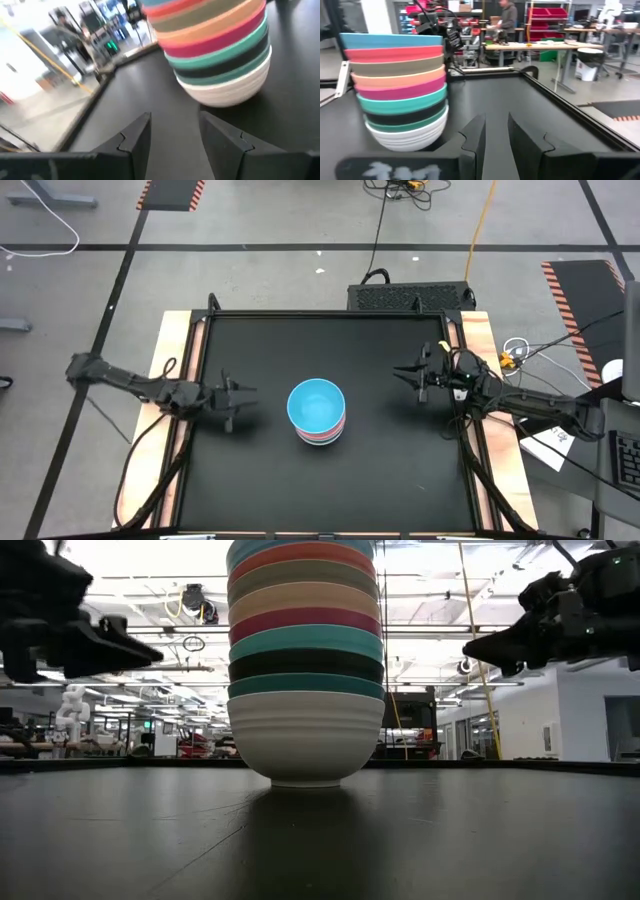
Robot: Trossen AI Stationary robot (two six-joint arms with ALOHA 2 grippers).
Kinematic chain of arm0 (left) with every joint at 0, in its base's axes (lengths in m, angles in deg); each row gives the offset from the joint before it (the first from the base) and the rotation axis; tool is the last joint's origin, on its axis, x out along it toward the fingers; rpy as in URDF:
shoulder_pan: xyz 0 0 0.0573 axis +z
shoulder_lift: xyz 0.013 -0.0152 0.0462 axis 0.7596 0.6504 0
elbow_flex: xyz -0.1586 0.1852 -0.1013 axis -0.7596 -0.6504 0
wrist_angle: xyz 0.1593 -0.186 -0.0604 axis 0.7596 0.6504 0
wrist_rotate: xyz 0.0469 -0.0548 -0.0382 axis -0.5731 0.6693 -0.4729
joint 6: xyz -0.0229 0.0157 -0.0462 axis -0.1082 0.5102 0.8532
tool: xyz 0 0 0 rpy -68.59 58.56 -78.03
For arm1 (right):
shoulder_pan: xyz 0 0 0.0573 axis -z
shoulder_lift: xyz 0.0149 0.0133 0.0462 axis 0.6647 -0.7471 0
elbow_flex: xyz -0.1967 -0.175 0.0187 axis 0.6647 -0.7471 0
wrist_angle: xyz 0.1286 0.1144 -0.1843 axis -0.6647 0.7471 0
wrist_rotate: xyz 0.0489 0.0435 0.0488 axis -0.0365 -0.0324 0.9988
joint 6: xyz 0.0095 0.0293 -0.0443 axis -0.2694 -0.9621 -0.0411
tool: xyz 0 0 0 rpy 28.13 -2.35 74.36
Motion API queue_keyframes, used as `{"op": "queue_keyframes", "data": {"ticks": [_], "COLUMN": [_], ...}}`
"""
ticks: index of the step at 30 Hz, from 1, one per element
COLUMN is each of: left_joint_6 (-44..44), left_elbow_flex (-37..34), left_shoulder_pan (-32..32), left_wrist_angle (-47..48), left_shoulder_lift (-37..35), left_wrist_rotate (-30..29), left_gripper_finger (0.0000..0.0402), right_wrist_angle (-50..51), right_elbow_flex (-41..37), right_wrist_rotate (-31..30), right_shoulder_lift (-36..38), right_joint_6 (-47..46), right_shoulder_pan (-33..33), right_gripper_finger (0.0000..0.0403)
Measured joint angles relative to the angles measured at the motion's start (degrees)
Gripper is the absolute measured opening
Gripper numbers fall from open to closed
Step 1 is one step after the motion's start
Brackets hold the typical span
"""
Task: Nest bowls inside each other
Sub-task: Return to Home Position
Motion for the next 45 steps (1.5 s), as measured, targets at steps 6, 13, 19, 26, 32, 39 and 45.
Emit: {"op": "queue_keyframes", "data": {"ticks": [6, 13, 19, 26, 32, 39, 45], "left_joint_6": [5.6, 7.3, 8.2, 8.6, 9.2, 9.7, 9.4], "left_elbow_flex": [0.0, 0.0, 0.0, 0.0, 0.0, 0.0, 0.0], "left_shoulder_pan": [14.0, 24.7, 28.5, 29.2, 29.2, 29.2, 29.2], "left_wrist_angle": [4.8, 6.5, 6.5, 6.4, 6.1, 6.1, 6.1], "left_shoulder_lift": [-1.7, -1.6, -1.5, -1.5, -1.5, -1.5, -1.5], "left_wrist_rotate": [15.2, 31.1, 35.2, 35.3, 35.4, 35.4, 37.9], "left_gripper_finger": [0.017, 0.017, 0.017, 0.017, 0.017, 0.017, 0.017], "right_wrist_angle": [0.8, 3.7, 5.6, 1.3, -6.1, -3.3, -3.6], "right_elbow_flex": [0.0, 0.0, 0.0, 0.0, 0.0, 0.0, 0.0], "right_wrist_rotate": [4.1, 7.7, 10.6, 10.7, 9.0, 9.5, 20.5], "right_shoulder_lift": [0.0, 0.0, 0.0, 0.0, 0.0, -0.5, -1.0], "right_joint_6": [-0.9, -1.8, -2.1, -2.6, -5.4, -8.1, -13.3], "right_shoulder_pan": [3.7, 7.4, 8.8, 8.8, 10.6, 20.7, 21.8], "right_gripper_finger": [0.0073, 0.0073, 0.0073, 0.0073, 0.0073, 0.0073, 0.0073]}}
